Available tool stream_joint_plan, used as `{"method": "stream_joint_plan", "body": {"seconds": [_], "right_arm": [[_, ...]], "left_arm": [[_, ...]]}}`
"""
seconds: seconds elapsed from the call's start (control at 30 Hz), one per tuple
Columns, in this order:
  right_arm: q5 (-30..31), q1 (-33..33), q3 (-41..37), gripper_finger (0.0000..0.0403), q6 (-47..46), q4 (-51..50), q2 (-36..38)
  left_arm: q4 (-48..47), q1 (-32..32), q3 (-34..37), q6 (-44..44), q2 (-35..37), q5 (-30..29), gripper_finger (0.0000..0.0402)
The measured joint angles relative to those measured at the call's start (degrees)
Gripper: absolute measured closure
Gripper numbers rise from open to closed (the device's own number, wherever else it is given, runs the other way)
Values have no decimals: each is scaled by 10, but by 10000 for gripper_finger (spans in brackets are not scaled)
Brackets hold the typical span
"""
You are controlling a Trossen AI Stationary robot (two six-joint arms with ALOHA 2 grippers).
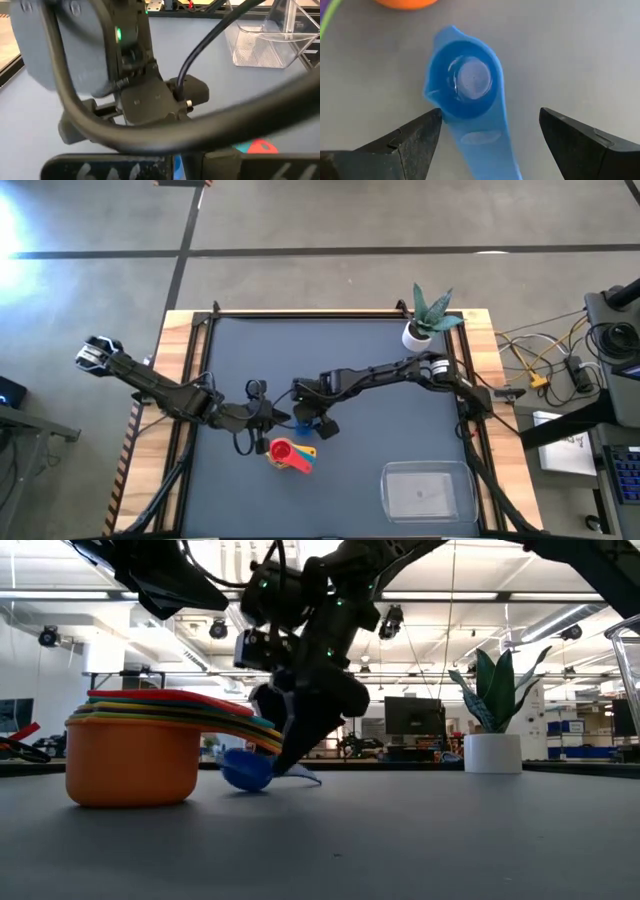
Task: Nest measuring cups in basket
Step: Stack the blue measuring cup on top of the red measuring cup
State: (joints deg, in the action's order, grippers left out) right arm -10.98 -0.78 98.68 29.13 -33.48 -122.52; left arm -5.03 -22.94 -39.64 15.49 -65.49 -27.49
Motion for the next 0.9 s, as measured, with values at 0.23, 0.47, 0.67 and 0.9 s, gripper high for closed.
{"method": "stream_joint_plan", "body": {"seconds": [0.23,0.47,0.67,0.9], "right_arm": [[1,0,15,78,-9,-34,-28],[17,0,15,78,-11,-39,-27],[38,3,14,96,-11,-40,-25],[39,6,14,200,-28,-53,-25]], "left_arm": [[-2,0,0,0,0,11,402],[-2,0,0,0,0,13,402],[-1,0,0,0,0,12,402],[-1,0,0,12,0,10,402]]}}
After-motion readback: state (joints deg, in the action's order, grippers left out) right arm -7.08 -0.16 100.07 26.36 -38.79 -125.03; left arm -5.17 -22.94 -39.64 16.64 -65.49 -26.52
